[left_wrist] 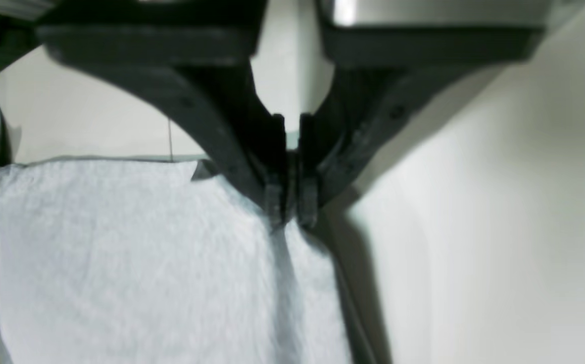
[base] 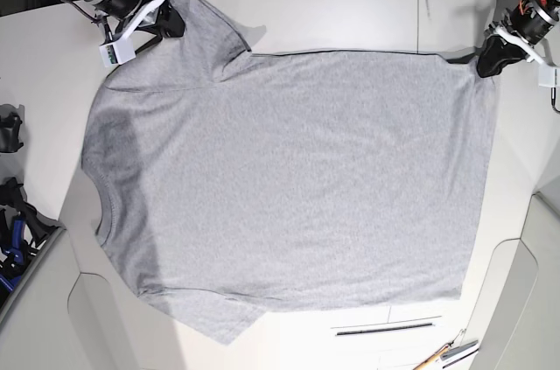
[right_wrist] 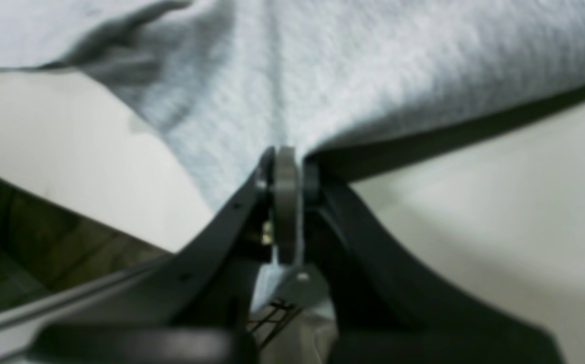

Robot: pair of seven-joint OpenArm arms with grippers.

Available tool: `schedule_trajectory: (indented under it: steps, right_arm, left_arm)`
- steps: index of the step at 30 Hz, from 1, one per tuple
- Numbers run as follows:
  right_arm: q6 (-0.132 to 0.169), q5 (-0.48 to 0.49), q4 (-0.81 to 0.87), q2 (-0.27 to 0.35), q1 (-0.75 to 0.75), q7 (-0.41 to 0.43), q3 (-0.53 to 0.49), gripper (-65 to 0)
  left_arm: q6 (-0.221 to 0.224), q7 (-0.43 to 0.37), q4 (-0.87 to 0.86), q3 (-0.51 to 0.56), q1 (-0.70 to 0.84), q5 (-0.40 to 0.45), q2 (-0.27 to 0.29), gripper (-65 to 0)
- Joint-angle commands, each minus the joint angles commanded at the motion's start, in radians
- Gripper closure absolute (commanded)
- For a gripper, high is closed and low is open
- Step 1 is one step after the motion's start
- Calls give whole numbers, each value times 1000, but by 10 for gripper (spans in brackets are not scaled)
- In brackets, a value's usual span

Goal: Fold the T-shirt properly
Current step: 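Lift the shoulder edge and drag it toward the robot with both grippers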

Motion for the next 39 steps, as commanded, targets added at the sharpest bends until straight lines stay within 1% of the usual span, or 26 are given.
schedule_trajectory:
  steps: [1,2,5,7,8,9,12,15,17,19,21,23,24,27,29,30,32,34,35,36,37,38,39]
  right_arm:
    - [23,31,20,0,-14,0,29,0]
    - [39,58,39,0,-25,0,61,0]
    - [74,125,91,0,-34,-2,163,0]
    - [92,169,113,0,-15,0,216,0]
    - [97,169,114,0,4,0,234,0]
    - [96,165,114,0,29,0,246,0]
    - [96,137,109,0,110,0,251,0]
    - [96,122,67,1,185,0,248,0]
    - [96,103,8,1,237,0,235,0]
    - [97,93,-61,1,292,0,217,0]
    - [97,74,-125,1,357,1,200,0]
    - [97,42,-178,2,425,1,190,0]
    - [97,27,-200,3,454,1,186,0]
    - [97,10,-263,3,534,1,182,0]
    - [97,-21,-306,3,587,1,171,0]
    - [97,-36,-328,4,611,1,164,0]
    - [96,-61,-358,4,645,1,149,0]
    - [96,-60,-369,3,659,1,145,0]
    - [96,-60,-369,3,660,1,146,-61]
    - [96,-64,-369,3,662,1,146,-172]
    - [96,-64,-369,3,662,1,146,-265]
    - [96,-64,-369,3,661,1,146,-327]
    - [96,-63,-367,3,661,0,150,-352]
  left_arm:
    - [0,0,14,-25,9,0,0,0]
    - [0,0,32,-50,18,0,0,0]
    - [0,14,79,-88,17,0,0,0]
    - [0,14,101,-89,16,0,0,0]
    - [0,13,103,-89,11,0,0,0]
    - [0,14,103,-89,-3,3,0,0]
    - [0,13,102,-87,-66,54,0,0]
    - [0,-8,98,-74,-134,138,0,0]
    - [16,-41,75,-45,-179,196,0,0]
    - [48,-92,35,2,-231,255,0,0]
    - [94,-140,-16,57,-294,327,0,0]
    - [131,-155,-67,100,-360,378,0,0]
    - [137,-156,-90,116,-388,388,0,0]
    - [138,-159,-139,147,-453,432,0,0]
    - [139,-160,-174,157,-496,458,0,0]
    - [146,-160,-192,157,-517,466,0,0]
    - [184,-159,-227,157,-549,464,-1,0]
    - [189,-158,-243,158,-553,448,0,0]
    - [189,-158,-246,164,-550,438,0,0]
    - [189,-158,-246,174,-549,439,0,-61]
    - [189,-158,-246,181,-548,439,0,-135]
    - [189,-159,-246,184,-549,439,0,-198]
    - [189,-160,-246,184,-549,439,0,-242]
